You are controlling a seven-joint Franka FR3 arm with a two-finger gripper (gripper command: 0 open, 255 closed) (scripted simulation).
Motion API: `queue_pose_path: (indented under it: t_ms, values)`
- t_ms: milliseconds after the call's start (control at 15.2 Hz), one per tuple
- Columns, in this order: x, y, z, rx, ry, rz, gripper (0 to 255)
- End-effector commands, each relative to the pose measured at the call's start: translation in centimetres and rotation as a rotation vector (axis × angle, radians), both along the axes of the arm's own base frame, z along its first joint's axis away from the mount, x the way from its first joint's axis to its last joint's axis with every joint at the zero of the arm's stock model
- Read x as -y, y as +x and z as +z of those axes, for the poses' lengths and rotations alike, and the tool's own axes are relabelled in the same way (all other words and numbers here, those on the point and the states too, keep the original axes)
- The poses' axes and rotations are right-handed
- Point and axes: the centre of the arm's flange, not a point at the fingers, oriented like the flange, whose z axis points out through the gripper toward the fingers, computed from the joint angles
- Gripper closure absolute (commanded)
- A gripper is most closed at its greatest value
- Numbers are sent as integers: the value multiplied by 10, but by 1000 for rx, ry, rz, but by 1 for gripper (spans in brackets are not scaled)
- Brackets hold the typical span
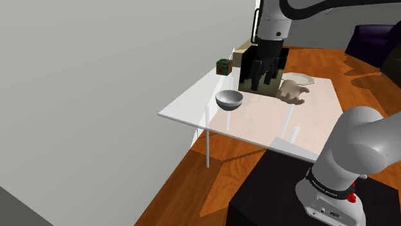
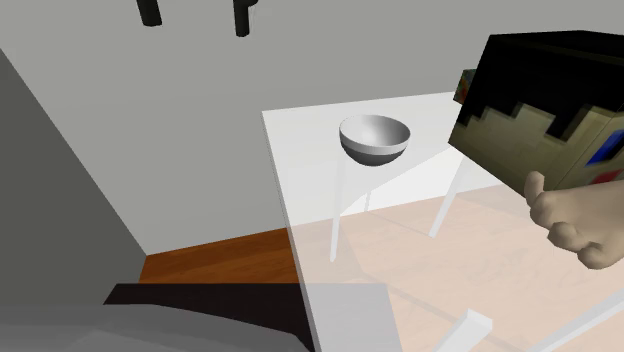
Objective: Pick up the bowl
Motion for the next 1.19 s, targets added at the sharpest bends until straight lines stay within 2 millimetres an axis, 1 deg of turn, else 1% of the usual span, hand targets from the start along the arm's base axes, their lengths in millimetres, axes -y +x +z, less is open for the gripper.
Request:
queue_pose_path:
  t_ms: [0, 1122]
  values:
    - [0, 0, 0, 0, 0, 0, 0]
    - [160, 124, -101, 1, 12, 32, 0]
